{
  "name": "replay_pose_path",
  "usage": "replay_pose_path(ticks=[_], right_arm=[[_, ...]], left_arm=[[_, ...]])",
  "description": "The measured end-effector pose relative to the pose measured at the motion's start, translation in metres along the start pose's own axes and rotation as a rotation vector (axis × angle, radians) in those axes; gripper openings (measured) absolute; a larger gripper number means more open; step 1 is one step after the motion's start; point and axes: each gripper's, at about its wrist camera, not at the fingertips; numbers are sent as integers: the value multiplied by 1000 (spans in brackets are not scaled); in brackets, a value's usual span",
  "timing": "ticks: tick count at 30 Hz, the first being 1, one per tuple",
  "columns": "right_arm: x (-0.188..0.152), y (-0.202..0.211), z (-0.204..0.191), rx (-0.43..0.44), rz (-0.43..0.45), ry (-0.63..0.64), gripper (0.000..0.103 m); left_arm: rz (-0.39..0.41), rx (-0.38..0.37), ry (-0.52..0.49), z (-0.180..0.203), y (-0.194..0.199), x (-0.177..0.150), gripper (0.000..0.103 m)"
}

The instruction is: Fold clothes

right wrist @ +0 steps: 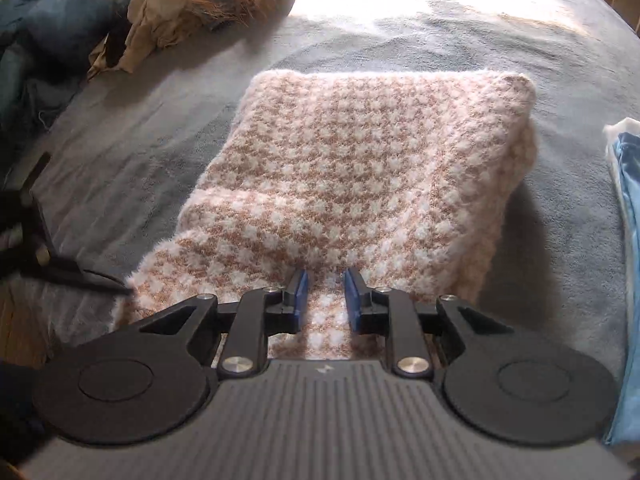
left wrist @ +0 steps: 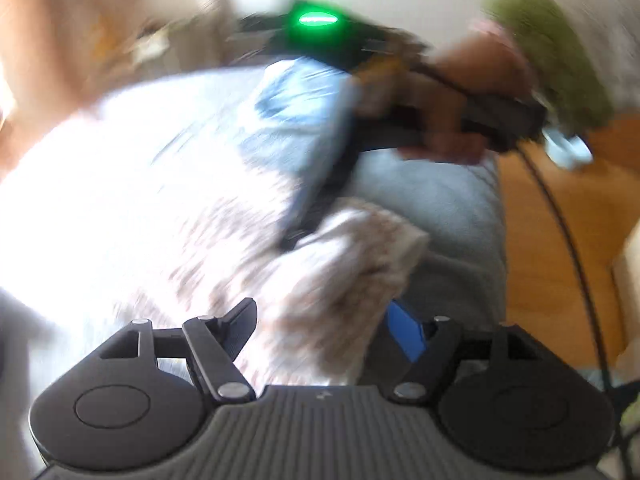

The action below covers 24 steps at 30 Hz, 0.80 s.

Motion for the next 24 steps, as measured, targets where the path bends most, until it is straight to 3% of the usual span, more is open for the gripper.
replay_pose_path(ticks=[4,8,11,13,16,18,19,22,24], right_arm=[[-2,-2,-13,-53,-30,135,19],[10,12,-19,-75,-36,167,20],[23,35,-22,-10,12,133,20],[22,29,-26,-3,-43,171,20],[7,4,-24,-41,-146,244,21],[0,-3,-14,-19,-156,210,21],[1,-4,-11,-11,-167,191,21],[20,1,-13,-15,-221,177,21],[40,7,-15,0,-217,161,20]], left_arm=[[-64,14,398,-59,-6,-8,68],[-94,-113,803,-89,-37,-27,48],[-59,-195,987,-85,-56,-44,45],[-49,-230,1074,-80,-61,-57,44],[-77,-246,1076,-66,-76,-65,44],[-53,-228,1033,-59,-74,-56,42],[-37,-219,1006,-55,-71,-50,47],[-31,-165,938,-46,-73,-43,50],[-42,-153,949,-43,-77,-49,50]])
Point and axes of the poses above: each gripper's, at about its wrist camera, not at the fingertips, and y roughly against the way its jaws point, z to its right, x to its top, and after that the axes turned 1 degree about -y, right-handed
